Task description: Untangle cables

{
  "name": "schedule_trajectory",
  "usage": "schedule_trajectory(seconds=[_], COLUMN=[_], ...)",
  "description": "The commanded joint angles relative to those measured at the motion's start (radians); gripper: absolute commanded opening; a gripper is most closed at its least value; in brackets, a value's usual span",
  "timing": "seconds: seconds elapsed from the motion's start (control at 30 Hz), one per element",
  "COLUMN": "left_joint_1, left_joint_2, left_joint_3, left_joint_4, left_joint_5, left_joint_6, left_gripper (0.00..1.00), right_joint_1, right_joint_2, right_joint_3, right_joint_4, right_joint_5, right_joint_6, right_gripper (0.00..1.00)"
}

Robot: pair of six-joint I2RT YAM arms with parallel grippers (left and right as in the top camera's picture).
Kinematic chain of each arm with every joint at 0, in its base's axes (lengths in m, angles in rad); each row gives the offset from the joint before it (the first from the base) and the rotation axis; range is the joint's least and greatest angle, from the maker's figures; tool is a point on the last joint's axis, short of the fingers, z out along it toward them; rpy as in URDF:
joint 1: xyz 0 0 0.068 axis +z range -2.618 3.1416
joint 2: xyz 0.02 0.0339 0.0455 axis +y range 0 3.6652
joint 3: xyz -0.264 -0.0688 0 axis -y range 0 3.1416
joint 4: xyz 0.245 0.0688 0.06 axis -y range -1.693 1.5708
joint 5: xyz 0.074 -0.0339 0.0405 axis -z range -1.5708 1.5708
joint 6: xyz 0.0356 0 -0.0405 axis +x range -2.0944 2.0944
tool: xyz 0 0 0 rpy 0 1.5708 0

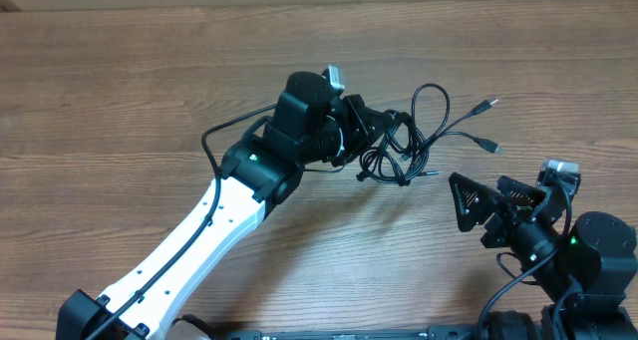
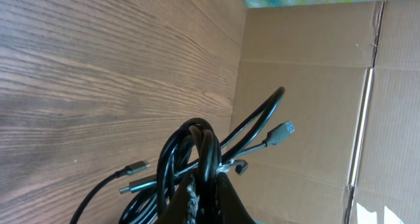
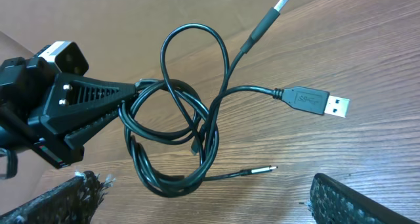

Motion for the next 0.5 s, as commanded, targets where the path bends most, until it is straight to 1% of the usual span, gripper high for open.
schedule_trajectory(seconds=[0.0, 0.17, 0.4, 0.47], left_joint_1=[-0.020, -0.026, -0.026, -0.028], left_joint_2=[-0.023, -0.023, -0.023, -0.023], left_joint_3=[0.027, 0.027, 0.027, 0.027], left_joint_4=[0.013, 0.016, 0.052, 0.080], left_joint_5=[-0.012, -0.012, -0.006, 0.005], left_joint_6=[-0.034, -0.037, -0.159, -0.173], left_gripper=[0.04, 0.04, 0.04, 0.04], right_joint_1=[-0.003, -0.003, -0.003, -0.003], right_joint_2=[-0.004, -0.004, -0.002, 0.002], right_joint_3=[0.031, 0.031, 0.030, 0.030], right_joint_4=[0.001, -0.002, -0.015, -0.025], right_joint_5=[0.022, 0.022, 0.021, 0.022], right_joint_6=[-0.008, -0.009, -0.051, -0.093], right_gripper=[1.00, 1.00, 1.00, 1.00])
